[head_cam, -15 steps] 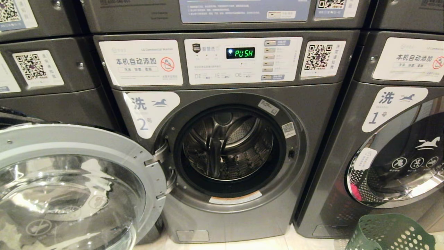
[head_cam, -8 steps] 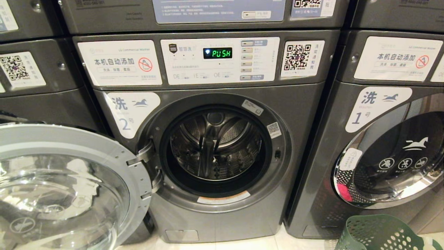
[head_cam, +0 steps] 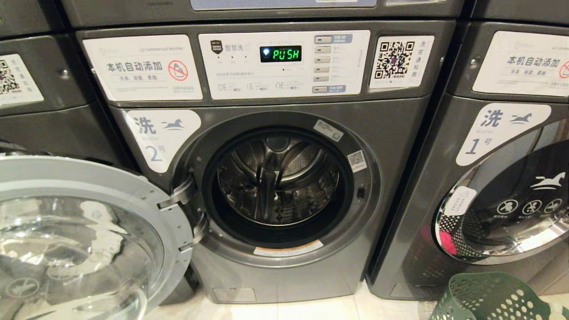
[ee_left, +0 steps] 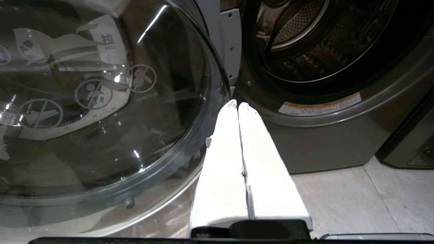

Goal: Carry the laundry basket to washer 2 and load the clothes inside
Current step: Place the clothes into the washing machine

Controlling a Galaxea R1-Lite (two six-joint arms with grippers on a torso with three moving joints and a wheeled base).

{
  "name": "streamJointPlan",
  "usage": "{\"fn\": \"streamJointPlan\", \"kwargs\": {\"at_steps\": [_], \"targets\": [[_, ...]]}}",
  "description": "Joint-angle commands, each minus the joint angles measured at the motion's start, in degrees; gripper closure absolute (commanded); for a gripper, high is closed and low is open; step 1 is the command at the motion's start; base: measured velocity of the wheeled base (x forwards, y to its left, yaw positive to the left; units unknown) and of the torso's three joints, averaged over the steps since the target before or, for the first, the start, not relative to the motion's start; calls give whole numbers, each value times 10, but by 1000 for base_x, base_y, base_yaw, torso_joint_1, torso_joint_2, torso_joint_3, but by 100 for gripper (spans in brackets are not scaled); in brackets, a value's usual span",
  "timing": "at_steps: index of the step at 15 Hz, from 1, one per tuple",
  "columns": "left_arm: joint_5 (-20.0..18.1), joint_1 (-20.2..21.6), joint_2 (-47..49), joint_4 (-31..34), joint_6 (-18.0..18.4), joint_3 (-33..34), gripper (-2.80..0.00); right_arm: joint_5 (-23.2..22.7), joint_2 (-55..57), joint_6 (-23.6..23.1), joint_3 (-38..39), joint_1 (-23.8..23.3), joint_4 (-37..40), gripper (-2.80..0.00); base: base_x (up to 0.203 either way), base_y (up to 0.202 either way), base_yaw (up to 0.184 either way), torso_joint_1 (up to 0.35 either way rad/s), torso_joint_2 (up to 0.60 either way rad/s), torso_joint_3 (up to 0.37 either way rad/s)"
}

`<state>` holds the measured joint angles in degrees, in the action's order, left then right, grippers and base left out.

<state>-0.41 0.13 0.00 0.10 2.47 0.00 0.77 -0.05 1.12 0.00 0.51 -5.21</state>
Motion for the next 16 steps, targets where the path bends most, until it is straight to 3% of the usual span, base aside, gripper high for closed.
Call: {"fn": "streamJointPlan", "kwargs": {"at_steps": [1,16], "targets": [[0,0,1,0,0,1,0,0,0,0,19,0,-1,0,0,0,0,-2,2,-188],[0,0,1,0,1,1,0,0,0,0,19,0,-1,0,0,0,0,1,3,-199]]}}
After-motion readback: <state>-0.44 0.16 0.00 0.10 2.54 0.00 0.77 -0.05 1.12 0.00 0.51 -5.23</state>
